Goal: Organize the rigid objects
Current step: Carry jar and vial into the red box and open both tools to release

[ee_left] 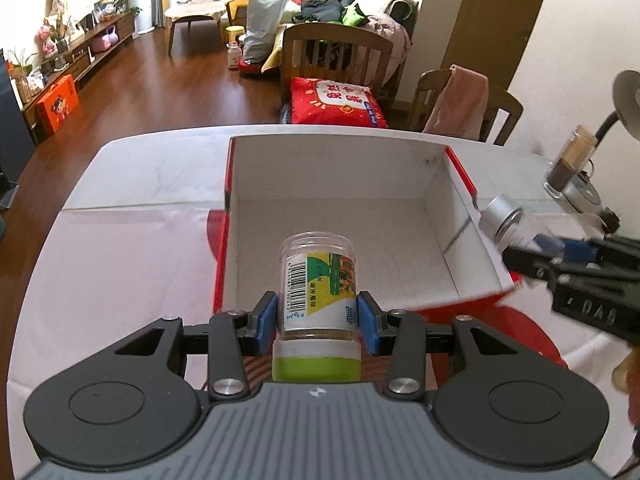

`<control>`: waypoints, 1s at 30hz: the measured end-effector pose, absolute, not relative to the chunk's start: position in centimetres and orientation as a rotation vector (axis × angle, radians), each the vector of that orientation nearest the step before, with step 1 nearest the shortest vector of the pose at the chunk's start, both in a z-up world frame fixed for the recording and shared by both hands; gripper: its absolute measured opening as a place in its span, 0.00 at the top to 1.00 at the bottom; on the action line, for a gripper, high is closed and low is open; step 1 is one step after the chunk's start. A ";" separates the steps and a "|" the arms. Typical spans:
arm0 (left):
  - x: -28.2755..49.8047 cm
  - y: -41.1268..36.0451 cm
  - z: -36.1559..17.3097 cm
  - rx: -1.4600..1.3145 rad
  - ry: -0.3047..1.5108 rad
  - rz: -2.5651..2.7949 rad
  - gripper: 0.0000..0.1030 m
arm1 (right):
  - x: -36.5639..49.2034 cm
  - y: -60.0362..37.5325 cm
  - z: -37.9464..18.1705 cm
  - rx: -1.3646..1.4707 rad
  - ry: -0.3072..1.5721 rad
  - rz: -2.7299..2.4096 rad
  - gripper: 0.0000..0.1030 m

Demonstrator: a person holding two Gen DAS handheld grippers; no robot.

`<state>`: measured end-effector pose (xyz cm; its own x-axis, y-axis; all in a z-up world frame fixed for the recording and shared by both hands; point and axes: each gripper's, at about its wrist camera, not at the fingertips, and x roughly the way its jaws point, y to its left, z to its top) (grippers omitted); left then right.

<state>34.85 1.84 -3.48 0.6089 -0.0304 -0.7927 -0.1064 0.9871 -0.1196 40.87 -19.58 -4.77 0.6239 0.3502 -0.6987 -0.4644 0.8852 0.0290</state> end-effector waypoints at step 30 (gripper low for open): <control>47.4 0.6 -13.8 -0.173 1.199 0.091 0.59 | 48.3 -13.3 -13.6 -0.350 1.056 0.525 0.61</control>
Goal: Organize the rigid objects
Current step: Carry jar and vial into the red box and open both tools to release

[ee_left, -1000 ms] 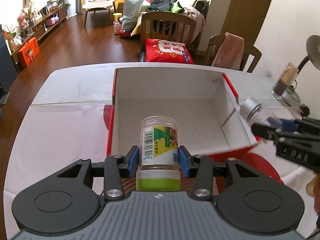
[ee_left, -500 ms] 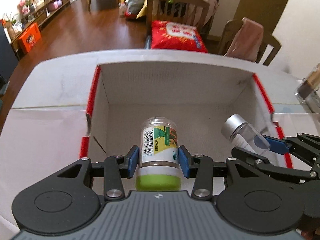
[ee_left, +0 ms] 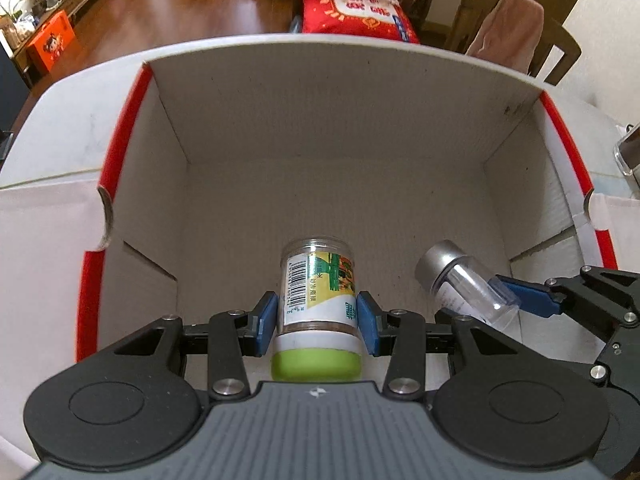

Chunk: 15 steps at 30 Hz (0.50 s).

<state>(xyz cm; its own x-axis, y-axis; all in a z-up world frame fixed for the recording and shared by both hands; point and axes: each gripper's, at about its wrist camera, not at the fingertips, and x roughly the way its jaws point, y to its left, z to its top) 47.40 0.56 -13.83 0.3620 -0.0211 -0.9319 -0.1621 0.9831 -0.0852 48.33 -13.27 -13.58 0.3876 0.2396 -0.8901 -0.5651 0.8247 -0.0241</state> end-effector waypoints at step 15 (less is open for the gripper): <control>48.1 0.5 -14.4 -0.191 1.217 0.102 0.56 | 47.9 -14.0 -12.9 -0.324 1.064 0.550 0.56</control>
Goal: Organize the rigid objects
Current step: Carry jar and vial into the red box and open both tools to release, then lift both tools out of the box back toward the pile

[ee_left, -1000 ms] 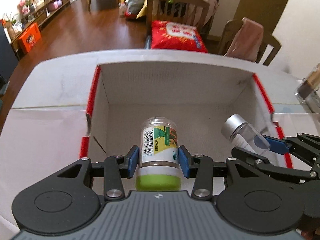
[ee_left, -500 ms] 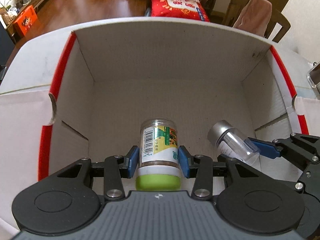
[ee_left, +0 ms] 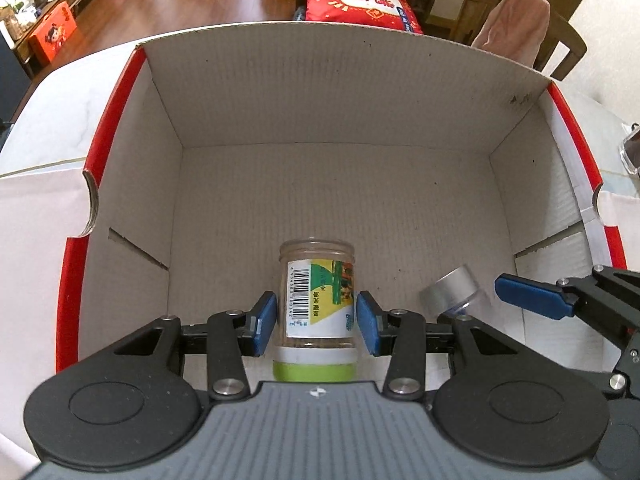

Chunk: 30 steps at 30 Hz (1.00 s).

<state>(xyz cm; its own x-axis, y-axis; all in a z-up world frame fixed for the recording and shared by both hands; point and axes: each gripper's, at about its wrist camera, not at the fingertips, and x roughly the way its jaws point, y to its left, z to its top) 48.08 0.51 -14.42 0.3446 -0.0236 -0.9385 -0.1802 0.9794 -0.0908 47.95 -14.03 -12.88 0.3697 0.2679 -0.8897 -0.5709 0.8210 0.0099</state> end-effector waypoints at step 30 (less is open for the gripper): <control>40.1 -0.3 -5.5 -0.163 0.999 0.124 0.42 | 43.1 -16.5 -5.6 -0.227 0.898 0.601 0.36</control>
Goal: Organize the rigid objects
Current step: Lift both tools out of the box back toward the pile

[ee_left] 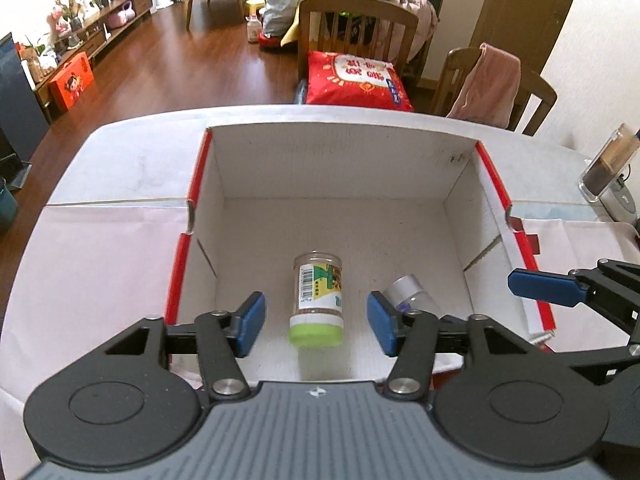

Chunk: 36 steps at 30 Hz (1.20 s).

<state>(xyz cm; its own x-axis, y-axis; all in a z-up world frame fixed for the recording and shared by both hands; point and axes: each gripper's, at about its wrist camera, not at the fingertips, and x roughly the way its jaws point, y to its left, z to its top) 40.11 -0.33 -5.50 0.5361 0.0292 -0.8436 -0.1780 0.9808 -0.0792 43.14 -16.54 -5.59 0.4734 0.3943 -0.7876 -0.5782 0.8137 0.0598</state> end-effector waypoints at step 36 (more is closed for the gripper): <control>21.4 1.9 1.5 -0.118 0.714 -0.014 0.23 | 26.0 -20.0 -0.6 -0.082 0.667 0.593 0.01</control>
